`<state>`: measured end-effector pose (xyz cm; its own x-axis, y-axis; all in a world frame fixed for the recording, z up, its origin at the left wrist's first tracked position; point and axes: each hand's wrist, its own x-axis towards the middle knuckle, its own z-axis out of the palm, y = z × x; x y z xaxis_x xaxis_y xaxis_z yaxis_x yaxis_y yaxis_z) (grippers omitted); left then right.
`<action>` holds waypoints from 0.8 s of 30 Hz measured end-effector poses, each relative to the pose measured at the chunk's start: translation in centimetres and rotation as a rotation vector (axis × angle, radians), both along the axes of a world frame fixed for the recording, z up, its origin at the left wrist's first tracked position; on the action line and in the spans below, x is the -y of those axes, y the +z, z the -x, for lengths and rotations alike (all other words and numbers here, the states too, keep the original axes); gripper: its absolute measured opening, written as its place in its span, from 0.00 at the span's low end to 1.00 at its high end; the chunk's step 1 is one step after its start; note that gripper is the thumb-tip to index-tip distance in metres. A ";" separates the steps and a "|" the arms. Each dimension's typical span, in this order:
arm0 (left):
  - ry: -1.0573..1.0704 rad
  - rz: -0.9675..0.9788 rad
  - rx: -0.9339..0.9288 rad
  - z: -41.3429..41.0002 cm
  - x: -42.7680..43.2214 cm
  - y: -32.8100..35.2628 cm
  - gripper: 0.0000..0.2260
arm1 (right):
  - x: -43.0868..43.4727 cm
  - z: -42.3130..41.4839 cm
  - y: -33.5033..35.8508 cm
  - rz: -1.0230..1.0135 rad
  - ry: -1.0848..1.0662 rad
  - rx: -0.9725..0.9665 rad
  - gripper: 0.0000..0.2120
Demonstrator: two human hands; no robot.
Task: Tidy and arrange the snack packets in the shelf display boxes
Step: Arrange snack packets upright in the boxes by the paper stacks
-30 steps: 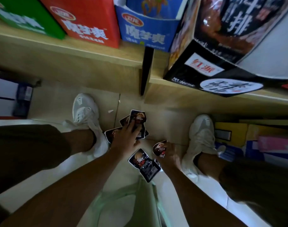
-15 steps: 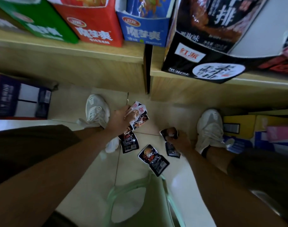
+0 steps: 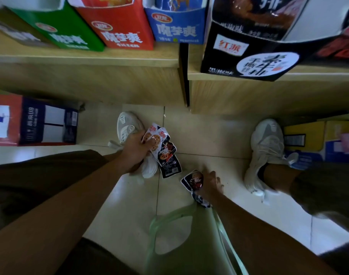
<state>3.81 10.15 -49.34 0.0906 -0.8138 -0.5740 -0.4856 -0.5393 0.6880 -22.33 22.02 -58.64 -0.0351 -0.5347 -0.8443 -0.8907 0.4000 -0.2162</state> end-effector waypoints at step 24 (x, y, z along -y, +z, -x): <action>-0.170 0.331 -0.153 5.4 -1.0 22.0 0.04 | 13.5 10.0 31.5 0.348 0.078 0.138 0.16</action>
<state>-1.62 11.11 -27.33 -0.1277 -0.9530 -0.2749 -0.4271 -0.1973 0.8824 -32.36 8.54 -27.11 0.1185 -0.7866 -0.6060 -0.8685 0.2137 -0.4473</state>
